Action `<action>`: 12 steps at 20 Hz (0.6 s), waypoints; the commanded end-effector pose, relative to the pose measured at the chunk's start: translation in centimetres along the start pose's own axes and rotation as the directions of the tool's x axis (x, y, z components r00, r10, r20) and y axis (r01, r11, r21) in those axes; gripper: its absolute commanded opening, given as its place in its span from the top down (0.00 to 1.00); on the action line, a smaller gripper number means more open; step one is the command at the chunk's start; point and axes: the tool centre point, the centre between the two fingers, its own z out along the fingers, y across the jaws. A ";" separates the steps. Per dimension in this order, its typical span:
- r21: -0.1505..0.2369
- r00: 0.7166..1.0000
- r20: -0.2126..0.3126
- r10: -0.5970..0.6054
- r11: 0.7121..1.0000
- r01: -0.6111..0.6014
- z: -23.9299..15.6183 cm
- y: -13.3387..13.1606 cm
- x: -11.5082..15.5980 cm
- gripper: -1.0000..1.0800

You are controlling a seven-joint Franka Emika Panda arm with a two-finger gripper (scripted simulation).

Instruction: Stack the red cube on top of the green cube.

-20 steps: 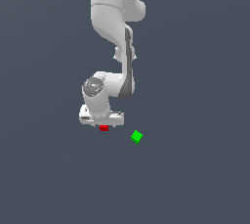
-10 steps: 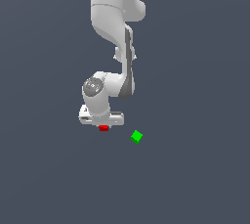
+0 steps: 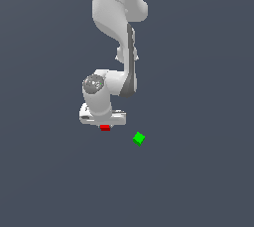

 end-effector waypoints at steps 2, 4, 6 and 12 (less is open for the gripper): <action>0.000 1.000 -0.002 0.000 1.000 0.000 -2.1 0.0 0.0 1.00; 0.000 1.000 -0.002 0.000 1.000 0.000 -3.6 0.0 0.0 1.00; 0.000 1.000 -0.002 0.000 1.000 0.000 -5.0 0.0 0.0 1.00; 0.000 1.000 -0.002 0.000 1.000 0.000 -7.8 0.0 0.0 1.00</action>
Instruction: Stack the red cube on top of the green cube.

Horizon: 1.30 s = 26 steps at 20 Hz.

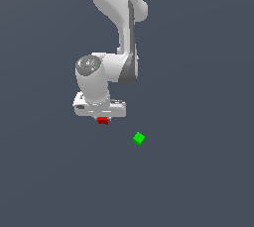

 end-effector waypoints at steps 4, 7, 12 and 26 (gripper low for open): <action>0.000 1.000 0.001 0.000 1.000 0.000 -1.1 0.0 0.1 1.00; 0.000 1.000 0.000 0.000 1.000 0.000 -0.9 -0.2 0.1 1.00; 0.000 1.000 0.000 0.000 1.000 0.000 -0.3 -2.0 0.6 1.00; 0.001 1.000 0.001 0.000 1.000 0.000 3.8 -13.5 4.4 1.00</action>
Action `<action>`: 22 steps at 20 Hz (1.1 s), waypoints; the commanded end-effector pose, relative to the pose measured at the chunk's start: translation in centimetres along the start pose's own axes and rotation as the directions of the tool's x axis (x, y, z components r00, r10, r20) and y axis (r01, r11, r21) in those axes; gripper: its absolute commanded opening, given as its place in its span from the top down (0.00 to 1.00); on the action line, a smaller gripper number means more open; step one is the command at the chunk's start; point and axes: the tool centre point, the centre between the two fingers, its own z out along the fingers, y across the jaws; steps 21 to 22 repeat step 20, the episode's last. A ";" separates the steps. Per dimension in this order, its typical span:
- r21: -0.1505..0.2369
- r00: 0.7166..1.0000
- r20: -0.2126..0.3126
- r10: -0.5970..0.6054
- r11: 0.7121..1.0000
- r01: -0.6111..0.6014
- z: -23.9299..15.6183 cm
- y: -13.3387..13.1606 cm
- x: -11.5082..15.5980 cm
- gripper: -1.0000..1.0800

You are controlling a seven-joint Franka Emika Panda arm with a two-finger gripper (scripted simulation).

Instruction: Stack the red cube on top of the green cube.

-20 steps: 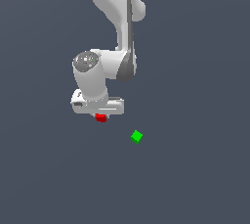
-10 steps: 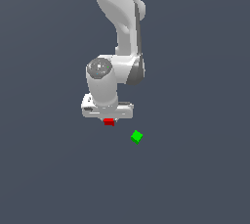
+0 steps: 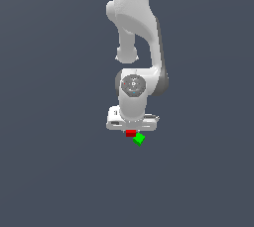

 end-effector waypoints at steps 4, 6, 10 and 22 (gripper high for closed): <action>0.000 1.000 -0.001 0.002 1.000 -0.002 1.0 -2.8 1.1 1.00; 0.000 1.000 -0.001 0.002 1.000 -0.002 1.1 -3.3 1.3 1.00; 0.000 1.000 -0.001 0.002 1.000 -0.002 1.3 -3.7 1.5 1.00; 0.000 1.000 -0.001 0.002 1.000 -0.002 1.3 -3.7 1.5 0.04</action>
